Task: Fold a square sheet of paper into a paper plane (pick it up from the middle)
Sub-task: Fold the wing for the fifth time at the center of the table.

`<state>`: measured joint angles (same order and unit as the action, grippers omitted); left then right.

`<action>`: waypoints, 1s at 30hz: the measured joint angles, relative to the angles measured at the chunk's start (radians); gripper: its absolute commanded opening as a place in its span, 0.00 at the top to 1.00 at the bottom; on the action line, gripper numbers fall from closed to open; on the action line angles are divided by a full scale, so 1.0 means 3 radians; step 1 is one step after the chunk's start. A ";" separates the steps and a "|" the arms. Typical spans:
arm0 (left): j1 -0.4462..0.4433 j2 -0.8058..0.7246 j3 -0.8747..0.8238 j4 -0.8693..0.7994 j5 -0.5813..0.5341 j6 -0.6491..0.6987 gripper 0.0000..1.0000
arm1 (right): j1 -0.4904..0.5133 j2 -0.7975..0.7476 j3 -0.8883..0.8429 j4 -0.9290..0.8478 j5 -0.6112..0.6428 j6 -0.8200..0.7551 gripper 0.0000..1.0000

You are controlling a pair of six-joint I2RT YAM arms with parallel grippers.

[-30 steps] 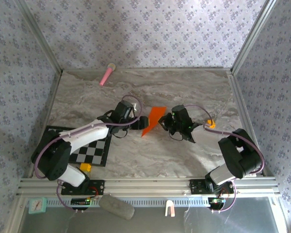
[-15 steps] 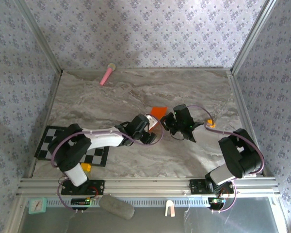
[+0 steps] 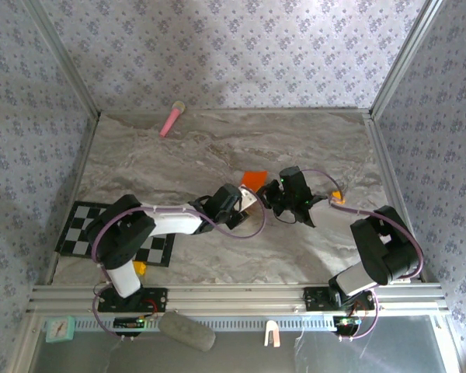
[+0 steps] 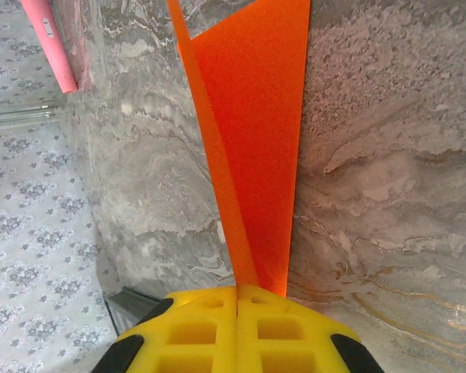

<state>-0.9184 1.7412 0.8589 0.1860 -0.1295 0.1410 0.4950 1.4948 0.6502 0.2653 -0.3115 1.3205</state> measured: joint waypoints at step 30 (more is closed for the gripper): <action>-0.0009 0.0004 -0.0061 0.0146 0.0005 -0.0009 0.91 | -0.0159 0.0282 0.0607 -0.1012 -0.0238 -0.0465 0.34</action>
<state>-0.9211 1.7424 0.8406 0.2298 -0.1280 0.1383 0.4473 1.5795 0.8322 -0.0383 -0.3828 1.1809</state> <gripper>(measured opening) 0.093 0.663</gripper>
